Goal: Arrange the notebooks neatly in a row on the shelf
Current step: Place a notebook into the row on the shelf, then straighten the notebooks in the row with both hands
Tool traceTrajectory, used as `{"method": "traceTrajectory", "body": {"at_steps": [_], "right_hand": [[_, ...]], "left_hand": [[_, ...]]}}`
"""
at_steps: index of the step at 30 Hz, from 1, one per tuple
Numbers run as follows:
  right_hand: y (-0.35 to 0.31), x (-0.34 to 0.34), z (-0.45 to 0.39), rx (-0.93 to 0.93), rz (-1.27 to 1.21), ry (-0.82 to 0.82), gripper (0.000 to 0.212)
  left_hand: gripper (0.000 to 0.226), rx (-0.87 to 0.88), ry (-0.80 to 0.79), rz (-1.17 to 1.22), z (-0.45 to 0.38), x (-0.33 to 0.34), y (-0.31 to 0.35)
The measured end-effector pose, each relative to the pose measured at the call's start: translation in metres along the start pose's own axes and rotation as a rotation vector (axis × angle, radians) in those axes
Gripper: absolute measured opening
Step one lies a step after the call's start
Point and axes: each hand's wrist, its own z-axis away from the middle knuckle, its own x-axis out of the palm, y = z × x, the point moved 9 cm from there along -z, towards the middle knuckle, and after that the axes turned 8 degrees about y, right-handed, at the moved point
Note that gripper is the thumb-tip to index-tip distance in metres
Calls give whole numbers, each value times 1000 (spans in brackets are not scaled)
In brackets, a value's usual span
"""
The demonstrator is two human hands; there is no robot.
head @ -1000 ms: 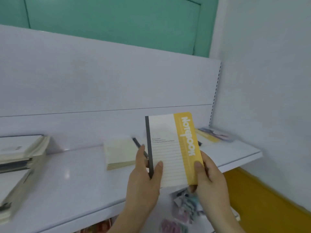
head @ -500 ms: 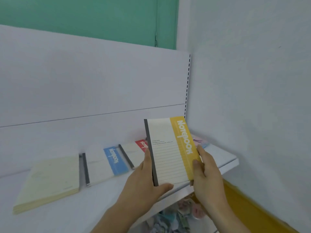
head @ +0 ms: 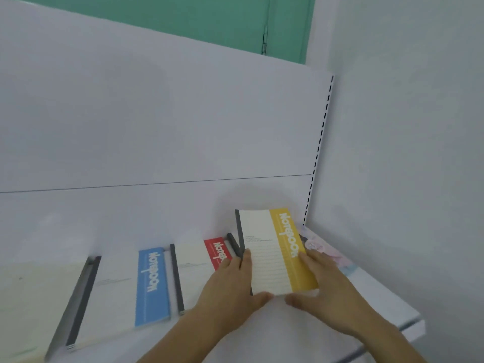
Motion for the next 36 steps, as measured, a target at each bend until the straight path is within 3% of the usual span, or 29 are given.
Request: {"method": "traceTrajectory", "body": {"at_steps": [4,9,14,24,33,36], "right_hand": [[37,13,-39,-125,151,-40,82],[64,32,-70,-269,187,-160,139],[83,48,-83,-357,289,-195,123],[80,46,-82,-452,333,-116,91],[86,51,-90,-421,262,-251,118],[86,48,-92,-372,205,-263,108]], "left_hand": [[96,-29,-11,-170,-20,18,0],[95,-130,-35,-353,-31,34,5],[102,-151,-20,-424,-32,44,-2],[84,-192,-76,-276,-38,46,-11],[52,-281,-116,-100,-41,36,-15],[50,-289,-116,-72,-40,36,-12]]}}
